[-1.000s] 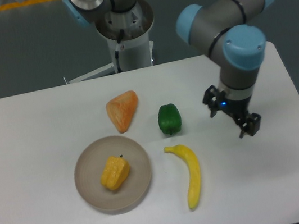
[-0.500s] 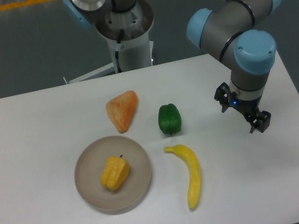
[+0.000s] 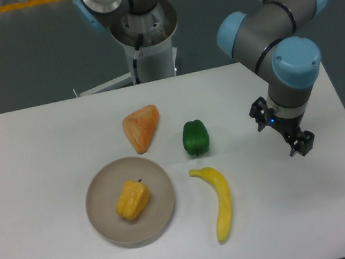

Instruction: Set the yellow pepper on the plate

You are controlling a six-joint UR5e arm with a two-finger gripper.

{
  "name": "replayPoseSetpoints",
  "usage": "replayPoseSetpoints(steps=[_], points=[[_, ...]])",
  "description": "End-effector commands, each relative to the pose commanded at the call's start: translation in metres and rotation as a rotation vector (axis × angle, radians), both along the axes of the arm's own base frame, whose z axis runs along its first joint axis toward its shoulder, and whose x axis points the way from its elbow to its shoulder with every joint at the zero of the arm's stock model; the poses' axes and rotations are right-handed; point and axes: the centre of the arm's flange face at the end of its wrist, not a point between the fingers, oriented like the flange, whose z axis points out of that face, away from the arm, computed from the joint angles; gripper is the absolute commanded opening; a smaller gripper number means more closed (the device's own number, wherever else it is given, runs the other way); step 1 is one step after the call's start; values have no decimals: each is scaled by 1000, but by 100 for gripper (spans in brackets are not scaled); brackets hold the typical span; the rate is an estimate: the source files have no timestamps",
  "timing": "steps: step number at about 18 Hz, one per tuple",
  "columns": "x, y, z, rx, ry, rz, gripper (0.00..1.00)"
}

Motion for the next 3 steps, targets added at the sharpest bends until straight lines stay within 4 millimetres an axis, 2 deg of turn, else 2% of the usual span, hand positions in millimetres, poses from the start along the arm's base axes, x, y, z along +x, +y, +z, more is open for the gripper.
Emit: replayPoseSetpoints(steps=[3], points=[[1,0,0,-2,2,-1,100]])
